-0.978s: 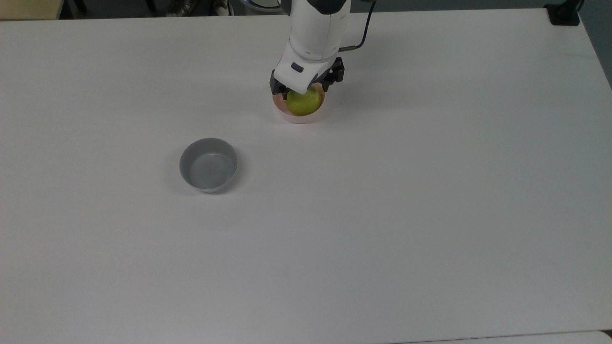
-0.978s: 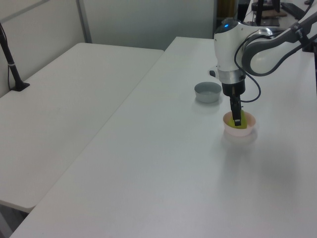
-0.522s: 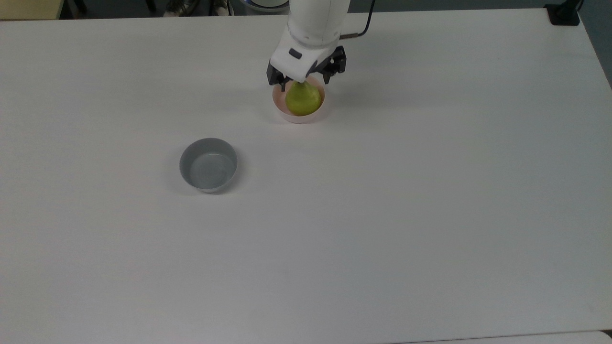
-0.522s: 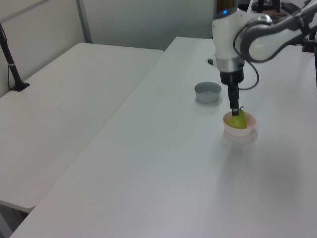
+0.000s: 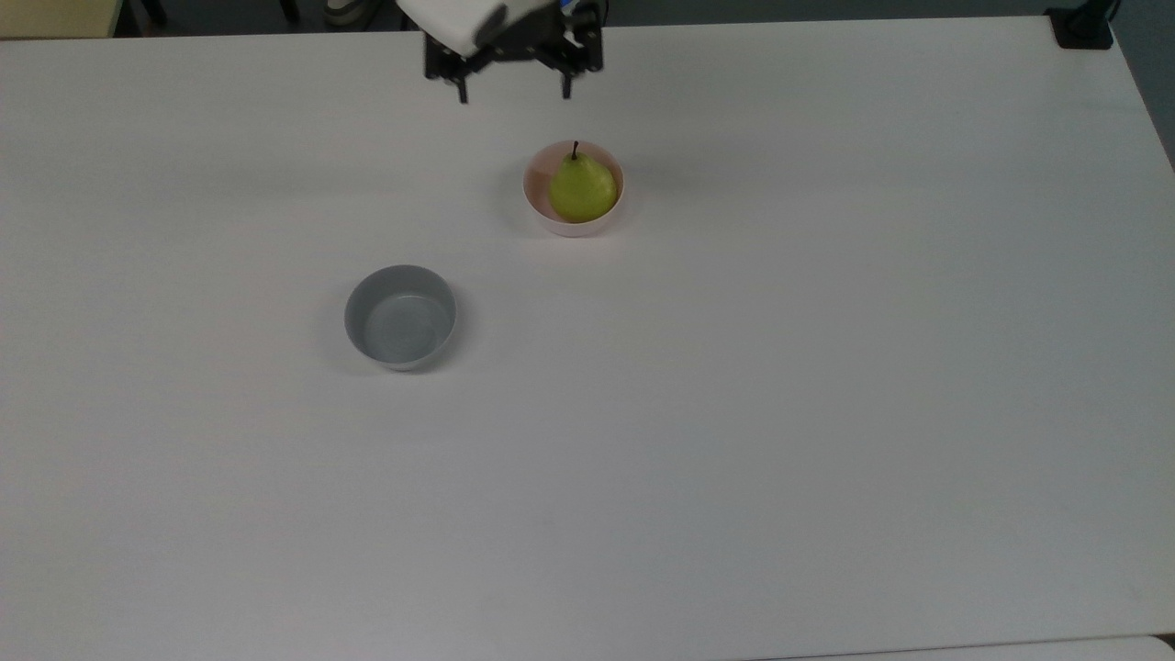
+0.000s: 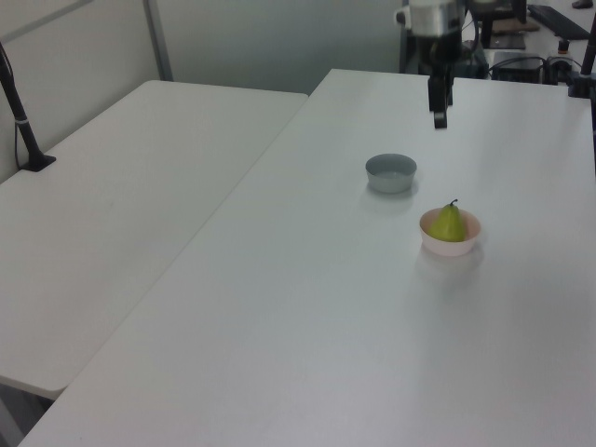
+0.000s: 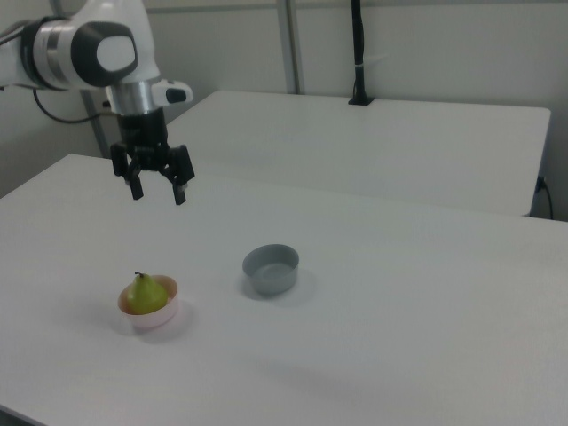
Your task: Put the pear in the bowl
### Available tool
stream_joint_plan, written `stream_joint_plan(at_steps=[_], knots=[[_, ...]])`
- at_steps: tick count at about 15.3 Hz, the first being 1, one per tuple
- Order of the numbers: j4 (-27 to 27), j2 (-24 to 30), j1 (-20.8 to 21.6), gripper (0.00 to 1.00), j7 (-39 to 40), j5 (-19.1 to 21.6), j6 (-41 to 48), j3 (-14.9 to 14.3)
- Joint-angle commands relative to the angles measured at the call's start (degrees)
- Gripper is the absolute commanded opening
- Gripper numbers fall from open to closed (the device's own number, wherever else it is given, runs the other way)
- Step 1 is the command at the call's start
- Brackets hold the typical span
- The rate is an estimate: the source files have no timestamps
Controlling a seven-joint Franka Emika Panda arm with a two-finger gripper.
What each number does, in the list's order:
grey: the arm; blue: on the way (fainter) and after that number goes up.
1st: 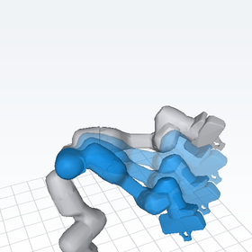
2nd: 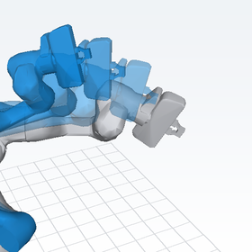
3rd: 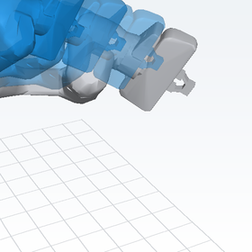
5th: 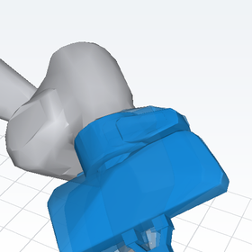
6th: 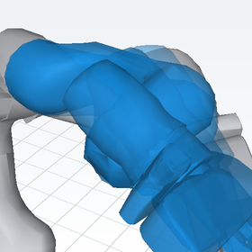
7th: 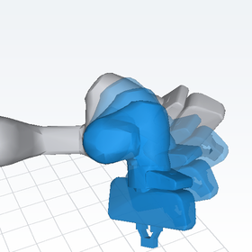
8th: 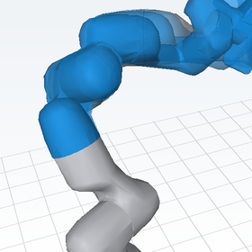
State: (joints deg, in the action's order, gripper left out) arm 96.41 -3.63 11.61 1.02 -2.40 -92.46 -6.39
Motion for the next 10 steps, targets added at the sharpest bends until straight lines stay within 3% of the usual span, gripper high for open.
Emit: stream_joint_plan(at_steps=[1,5,10], knots=[[-3.7,2.7,-4.0,1.0,-0.1,0.8,3.1,-0.1],[-5.1,5.3,-8.9,1.0,0.0,0.8,3.2,0.1],[-5.2,6.0,-9.4,1.0,0.3,0.7,3.2,-0.3]])
